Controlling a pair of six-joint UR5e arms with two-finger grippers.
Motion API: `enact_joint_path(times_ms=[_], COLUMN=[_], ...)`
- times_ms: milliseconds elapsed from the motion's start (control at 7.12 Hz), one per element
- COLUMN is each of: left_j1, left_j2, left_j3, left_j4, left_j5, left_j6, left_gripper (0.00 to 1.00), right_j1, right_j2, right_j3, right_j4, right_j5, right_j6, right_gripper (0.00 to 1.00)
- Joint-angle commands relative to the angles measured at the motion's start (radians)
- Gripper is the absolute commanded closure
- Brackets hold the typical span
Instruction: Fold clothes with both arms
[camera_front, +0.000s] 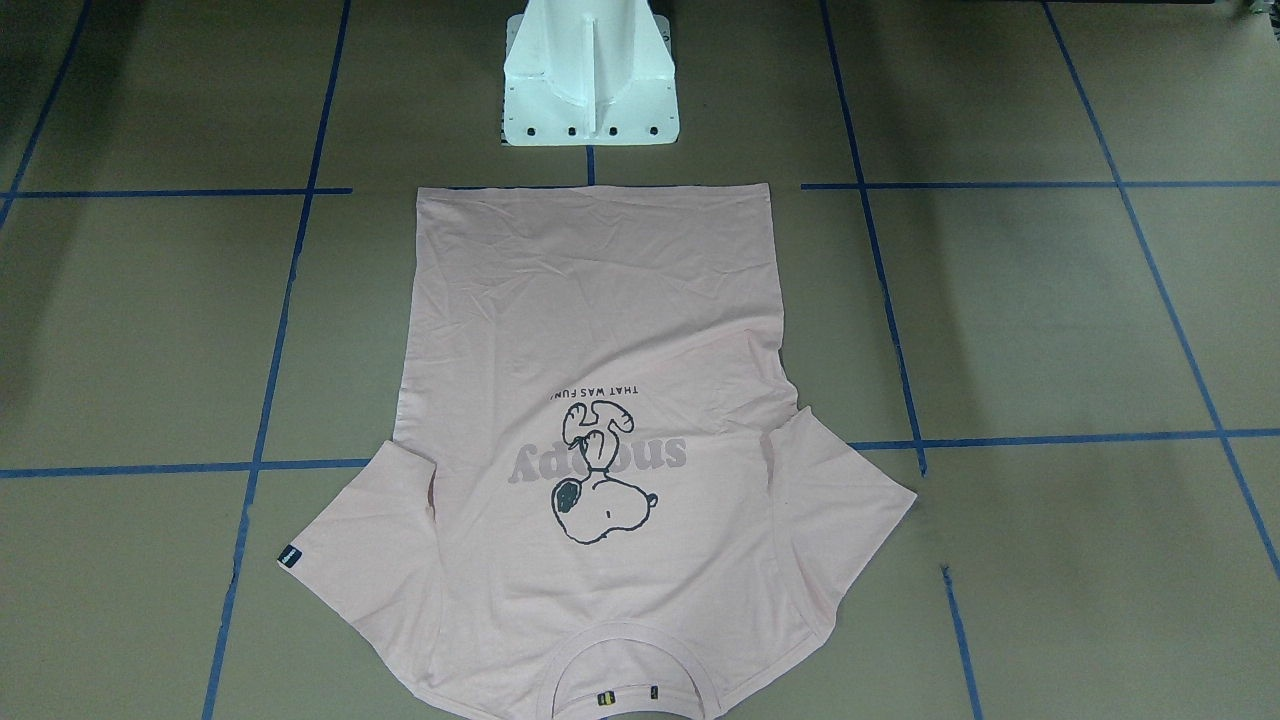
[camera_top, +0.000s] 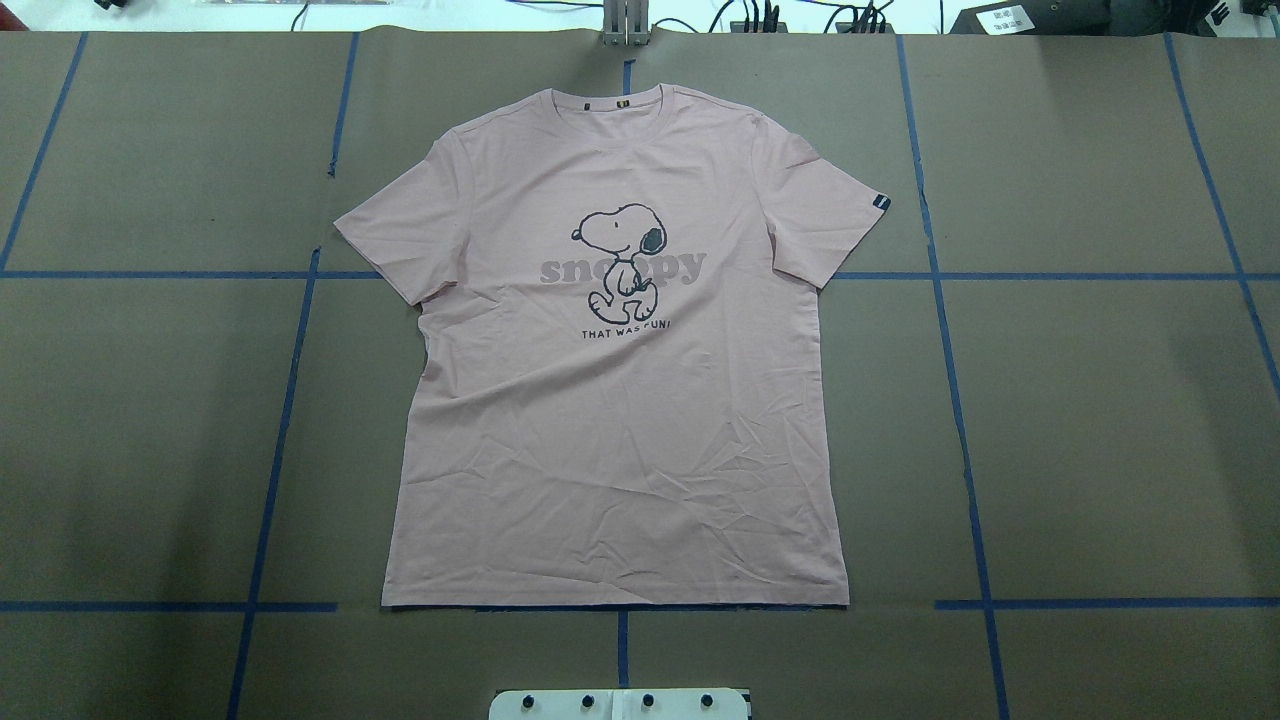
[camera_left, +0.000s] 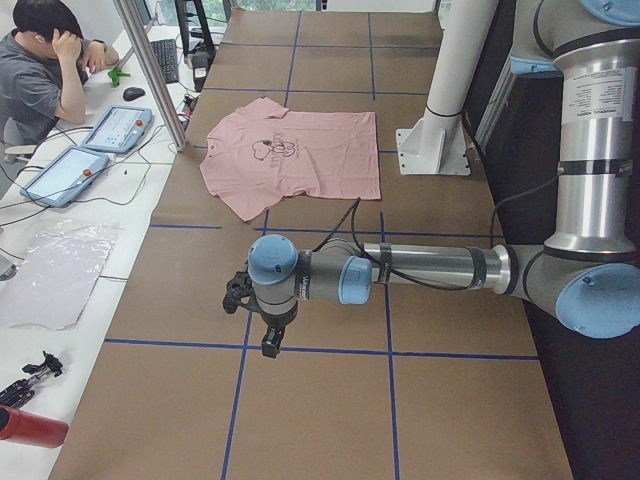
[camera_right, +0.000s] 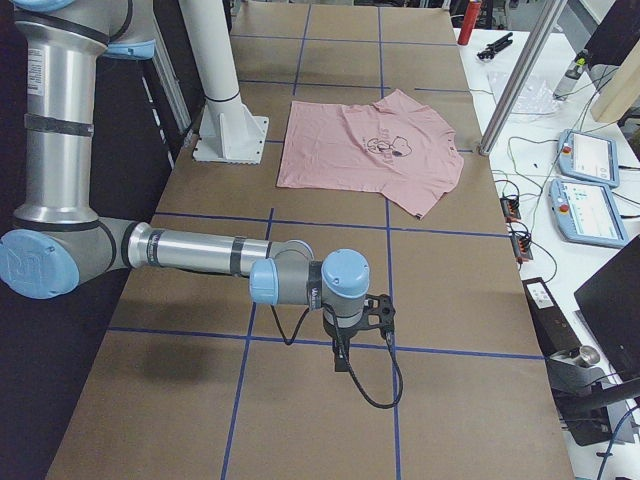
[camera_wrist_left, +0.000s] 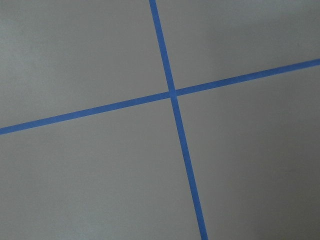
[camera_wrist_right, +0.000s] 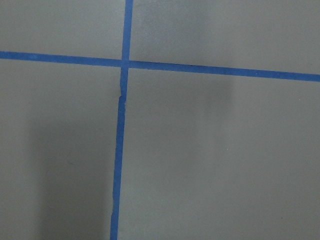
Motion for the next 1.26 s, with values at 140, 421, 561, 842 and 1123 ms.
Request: enact_joint_path(times_ms=[140, 421, 561, 842, 1123], left_j1=[0.000, 0.003, 0.008, 0.009, 0.011], left_j2=[-0.002, -0.005, -0.006, -0.070, -0.165], left_j3=[0.000, -0.008, -0.006, 0.011, 0.070], left_j4=[-0.005, -0.042, -0.083, -0.213, -0.458], left_j5=[-0.002, 0.009, 0.006, 0.008, 0.008], left_j6=[0.008, 0.003, -0.003, 0.002, -0.014], left_gripper=[0.00, 0.00, 0.00, 0.00, 0.00], right_j1=[-0.002, -0.038, -0.063, -0.063, -0.064], right_j2=[0.003, 0.020, 0.021, 0.134, 0.250], right_j3=[0.001, 0.003, 0.003, -0.073, -0.197], right_j4=[0.002, 0.082, 0.188, 0.374, 0.382], right_j5=[0.000, 0.000, -0.001, -0.018, 0.003], right_j6=[0.005, 0.011, 0.011, 0.012, 0.075], right_gripper=[0.00, 0.00, 0.00, 0.00, 0.00])
